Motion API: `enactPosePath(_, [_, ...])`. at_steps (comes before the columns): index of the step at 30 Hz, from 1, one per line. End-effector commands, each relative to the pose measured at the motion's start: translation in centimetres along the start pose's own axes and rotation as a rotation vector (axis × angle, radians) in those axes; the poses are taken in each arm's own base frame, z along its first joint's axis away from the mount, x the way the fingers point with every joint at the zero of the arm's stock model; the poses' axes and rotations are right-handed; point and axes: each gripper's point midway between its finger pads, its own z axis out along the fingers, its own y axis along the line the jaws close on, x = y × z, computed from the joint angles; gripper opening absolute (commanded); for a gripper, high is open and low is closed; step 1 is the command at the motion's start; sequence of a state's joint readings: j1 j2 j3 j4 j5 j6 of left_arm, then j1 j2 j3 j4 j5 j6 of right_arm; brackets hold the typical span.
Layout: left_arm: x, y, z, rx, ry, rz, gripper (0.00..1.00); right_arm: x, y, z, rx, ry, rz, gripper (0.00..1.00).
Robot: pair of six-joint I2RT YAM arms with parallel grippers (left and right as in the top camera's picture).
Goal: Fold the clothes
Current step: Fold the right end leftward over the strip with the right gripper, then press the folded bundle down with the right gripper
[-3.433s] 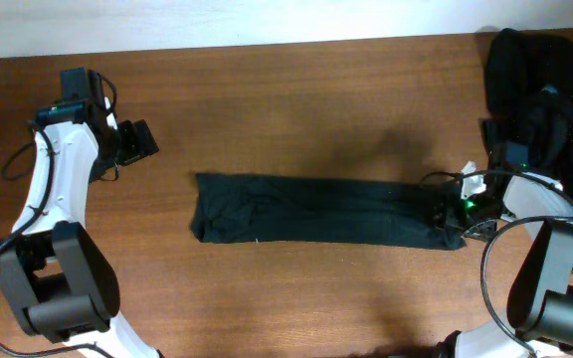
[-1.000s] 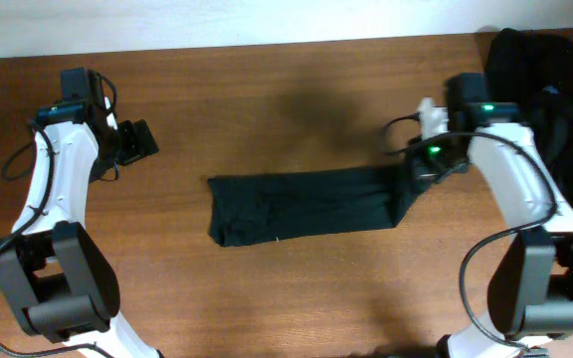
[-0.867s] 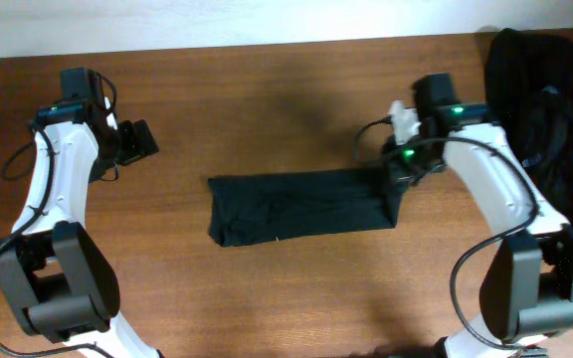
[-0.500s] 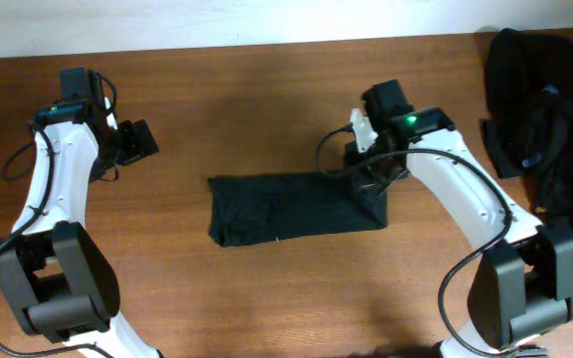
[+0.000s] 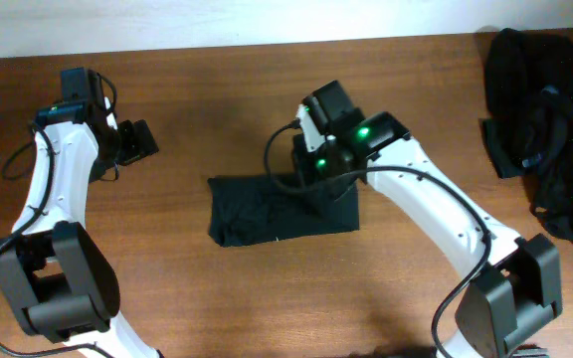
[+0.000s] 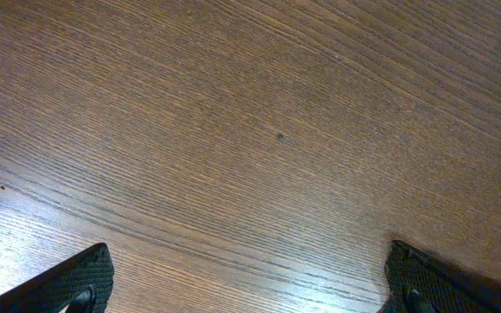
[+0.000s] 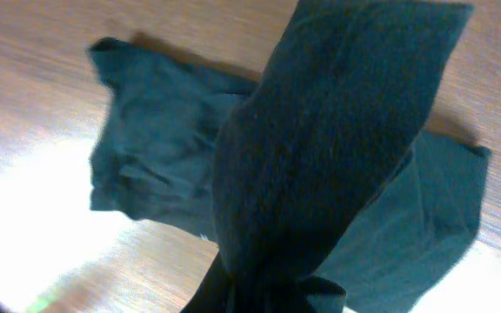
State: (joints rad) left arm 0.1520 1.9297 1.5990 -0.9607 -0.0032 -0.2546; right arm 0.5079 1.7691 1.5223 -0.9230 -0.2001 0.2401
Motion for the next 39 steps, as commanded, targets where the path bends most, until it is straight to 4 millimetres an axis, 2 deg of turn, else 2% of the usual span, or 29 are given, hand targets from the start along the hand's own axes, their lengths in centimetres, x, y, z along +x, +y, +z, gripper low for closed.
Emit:
enactPosePath(1, [-0.4,-0.1,-0.6,0.009,-0.018,0.000,0.99,-0.6,3.0,0.0,-0.044,-0.033,-0.024,0.04])
enactPosePath(6, [-0.4,-0.1,-0.6,0.008,-0.018,0.000,0.99,-1.0,6.5,0.3,-0.091,-0.075,-0.083,0.04])
enactPosePath(11, [-0.4,-0.1,-0.6,0.008,-0.018,0.000,0.99,-0.5,8.1,0.5,-0.104,-0.079,-0.122,0.04])
enactPosePath(16, [-0.4,-0.1,-0.6,0.008,-0.018,0.000,0.99,-0.7,8.7,1.1,-0.110,-0.087,-0.134,0.04])
enactPosePath(26, [-0.4,-0.1,-0.6,0.008,-0.018,0.000,0.99,0.5,9.9,4.6,-0.111,-0.031,-0.164,0.04])
enactPosePath(30, [-0.4,-0.1,-0.6,0.008,-0.018,0.000,0.99,0.7,10.9,5.0,-0.125,-0.033,-0.185,0.04])
enactPosePath(39, [-0.4,-0.1,-0.6,0.009,-0.018,0.000,0.99,0.7,11.1,6.4,-0.123,-0.027,-0.191,0.04])
